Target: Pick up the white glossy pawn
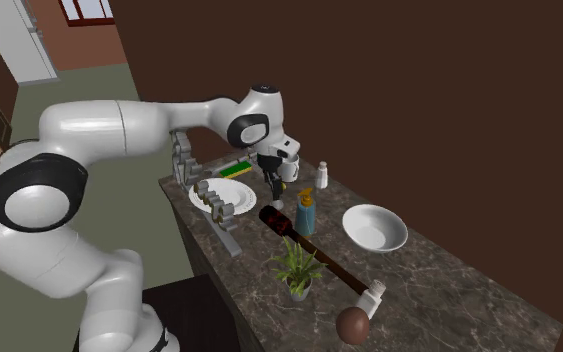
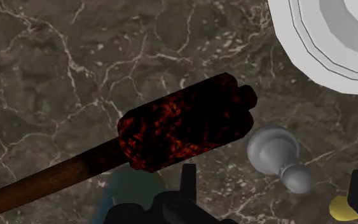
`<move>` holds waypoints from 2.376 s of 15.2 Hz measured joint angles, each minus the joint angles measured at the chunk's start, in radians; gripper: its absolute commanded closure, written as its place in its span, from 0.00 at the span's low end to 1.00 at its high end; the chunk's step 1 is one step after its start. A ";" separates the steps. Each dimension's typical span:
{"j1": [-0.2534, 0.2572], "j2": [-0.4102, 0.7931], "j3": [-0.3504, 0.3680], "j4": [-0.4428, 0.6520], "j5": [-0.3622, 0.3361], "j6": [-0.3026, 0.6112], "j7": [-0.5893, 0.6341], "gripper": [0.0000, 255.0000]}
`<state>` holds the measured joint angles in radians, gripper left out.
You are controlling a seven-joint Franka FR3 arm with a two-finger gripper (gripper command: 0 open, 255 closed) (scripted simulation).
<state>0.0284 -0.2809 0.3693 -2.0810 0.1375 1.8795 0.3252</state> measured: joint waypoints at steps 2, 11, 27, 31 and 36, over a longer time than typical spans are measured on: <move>0.004 0.077 0.034 0.044 -0.028 0.031 0.051 0.00; 0.011 0.186 0.071 0.049 -0.077 0.131 0.115 0.00; 0.012 0.179 0.071 0.062 -0.074 0.112 0.115 1.00; 0.009 0.171 0.067 0.110 -0.072 0.057 0.111 1.00; 0.009 0.169 0.066 0.171 -0.073 -0.006 0.113 1.00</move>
<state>0.0371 -0.1122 0.4354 -1.9097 0.0647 1.8731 0.4383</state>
